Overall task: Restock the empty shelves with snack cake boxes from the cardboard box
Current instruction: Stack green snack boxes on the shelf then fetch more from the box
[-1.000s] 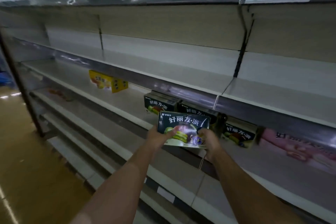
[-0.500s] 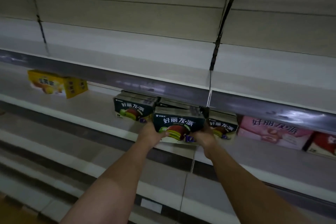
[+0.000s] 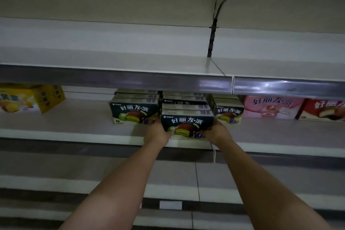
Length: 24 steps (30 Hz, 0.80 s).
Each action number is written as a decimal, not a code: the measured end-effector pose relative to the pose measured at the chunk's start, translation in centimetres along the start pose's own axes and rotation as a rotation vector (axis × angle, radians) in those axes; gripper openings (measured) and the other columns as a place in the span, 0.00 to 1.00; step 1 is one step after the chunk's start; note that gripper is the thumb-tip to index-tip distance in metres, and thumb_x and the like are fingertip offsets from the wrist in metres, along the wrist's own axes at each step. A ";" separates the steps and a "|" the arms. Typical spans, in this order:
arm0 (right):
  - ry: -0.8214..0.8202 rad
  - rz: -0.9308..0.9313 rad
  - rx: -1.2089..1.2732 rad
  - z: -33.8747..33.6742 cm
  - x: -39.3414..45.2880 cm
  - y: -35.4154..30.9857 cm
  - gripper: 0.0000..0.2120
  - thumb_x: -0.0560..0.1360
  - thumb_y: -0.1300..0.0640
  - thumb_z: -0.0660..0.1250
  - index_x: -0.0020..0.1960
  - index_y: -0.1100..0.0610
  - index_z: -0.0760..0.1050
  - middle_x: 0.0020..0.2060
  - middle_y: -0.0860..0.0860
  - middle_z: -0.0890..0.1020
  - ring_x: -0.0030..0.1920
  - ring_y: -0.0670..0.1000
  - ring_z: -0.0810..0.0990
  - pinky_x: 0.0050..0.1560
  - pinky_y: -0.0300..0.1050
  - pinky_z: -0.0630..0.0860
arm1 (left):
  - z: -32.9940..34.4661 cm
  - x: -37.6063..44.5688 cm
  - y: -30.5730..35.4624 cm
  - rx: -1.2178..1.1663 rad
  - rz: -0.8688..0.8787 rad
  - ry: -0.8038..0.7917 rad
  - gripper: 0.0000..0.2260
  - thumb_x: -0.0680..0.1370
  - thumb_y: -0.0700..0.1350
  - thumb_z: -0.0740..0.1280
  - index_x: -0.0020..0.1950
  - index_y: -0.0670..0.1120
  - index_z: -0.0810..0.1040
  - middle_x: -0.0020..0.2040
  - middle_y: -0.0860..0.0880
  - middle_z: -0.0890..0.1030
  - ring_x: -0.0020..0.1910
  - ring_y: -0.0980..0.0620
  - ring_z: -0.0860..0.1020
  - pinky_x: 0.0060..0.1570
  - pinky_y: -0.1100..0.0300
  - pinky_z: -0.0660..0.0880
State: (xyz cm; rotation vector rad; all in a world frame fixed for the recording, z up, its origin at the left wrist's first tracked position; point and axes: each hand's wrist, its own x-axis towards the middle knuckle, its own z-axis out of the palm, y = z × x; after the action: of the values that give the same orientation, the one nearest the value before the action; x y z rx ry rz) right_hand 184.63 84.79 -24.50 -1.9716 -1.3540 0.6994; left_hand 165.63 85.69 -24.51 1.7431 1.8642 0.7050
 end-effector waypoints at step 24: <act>-0.016 0.024 0.671 1.1 0.4 -1.2 0.25 0.73 0.73 0.66 0.67 0.57 0.70 0.62 0.58 0.77 0.54 0.54 0.74 0.53 0.47 0.73 | 2.5 1.5 1.0 -0.341 -0.110 0.101 0.27 0.78 0.45 0.66 0.74 0.47 0.61 0.71 0.41 0.67 0.64 0.40 0.72 0.53 0.55 0.71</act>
State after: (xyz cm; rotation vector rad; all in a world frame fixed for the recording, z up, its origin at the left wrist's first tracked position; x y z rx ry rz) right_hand 183.27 85.74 -24.30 -1.4417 -0.9319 1.0224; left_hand 167.96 87.33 -25.67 1.4016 1.7658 1.0162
